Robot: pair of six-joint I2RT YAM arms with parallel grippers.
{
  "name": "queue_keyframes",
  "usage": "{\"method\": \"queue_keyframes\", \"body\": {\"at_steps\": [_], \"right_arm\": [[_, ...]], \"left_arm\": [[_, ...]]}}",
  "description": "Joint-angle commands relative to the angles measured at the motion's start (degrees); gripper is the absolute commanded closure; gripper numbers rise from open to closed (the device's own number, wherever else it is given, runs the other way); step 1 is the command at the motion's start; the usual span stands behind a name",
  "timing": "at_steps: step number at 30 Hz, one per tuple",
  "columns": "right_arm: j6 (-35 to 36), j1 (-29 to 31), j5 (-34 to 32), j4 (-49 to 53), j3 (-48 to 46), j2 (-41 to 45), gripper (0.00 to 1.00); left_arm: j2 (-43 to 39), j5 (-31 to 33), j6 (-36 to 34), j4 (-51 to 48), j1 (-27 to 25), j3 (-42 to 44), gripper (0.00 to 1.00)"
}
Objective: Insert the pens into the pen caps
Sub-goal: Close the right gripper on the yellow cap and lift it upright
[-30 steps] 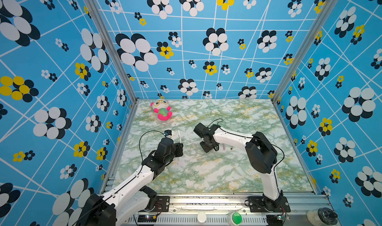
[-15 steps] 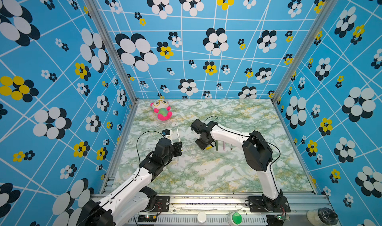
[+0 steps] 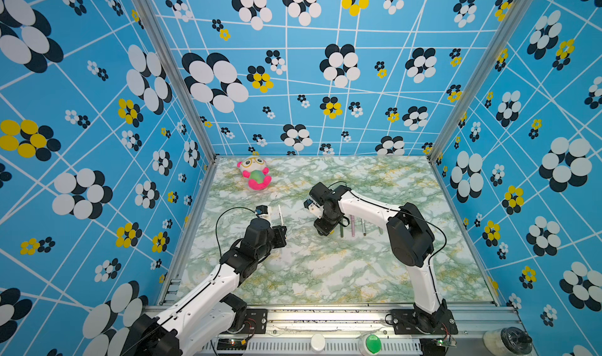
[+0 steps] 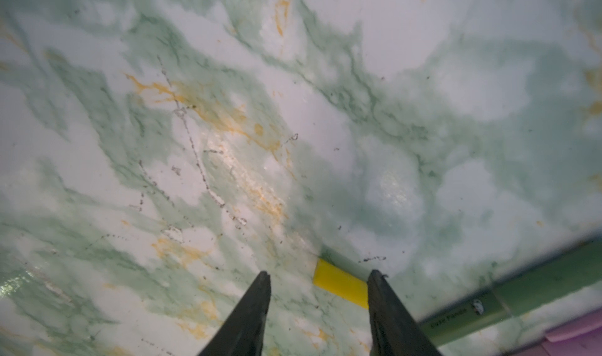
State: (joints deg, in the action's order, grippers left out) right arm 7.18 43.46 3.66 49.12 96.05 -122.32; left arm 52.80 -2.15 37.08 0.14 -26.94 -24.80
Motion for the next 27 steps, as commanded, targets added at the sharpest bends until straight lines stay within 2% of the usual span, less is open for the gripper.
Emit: {"method": "queue_keyframes", "body": {"at_steps": [1, 17, 22, 27], "right_arm": [[1.11, -0.08, 1.61, 1.74, -0.49, -1.49, 0.5], [0.68, -0.82, 3.43, 3.08, -3.89, -0.93, 0.5], [-0.3, -0.83, 2.93, 2.58, -6.69, 0.06, 0.55], [-1.69, -0.77, 2.93, 1.09, -8.11, 0.24, 0.66]], "left_arm": [[0.28, -0.82, 0.17, -1.02, 0.63, -0.83, 1.0], [1.08, -1.13, 0.04, -0.88, 0.6, -1.51, 1.0], [0.73, -1.08, 0.24, -0.82, 0.65, -1.21, 1.0], [1.08, -1.26, 0.48, -0.42, 0.66, -1.13, 1.0]]}}
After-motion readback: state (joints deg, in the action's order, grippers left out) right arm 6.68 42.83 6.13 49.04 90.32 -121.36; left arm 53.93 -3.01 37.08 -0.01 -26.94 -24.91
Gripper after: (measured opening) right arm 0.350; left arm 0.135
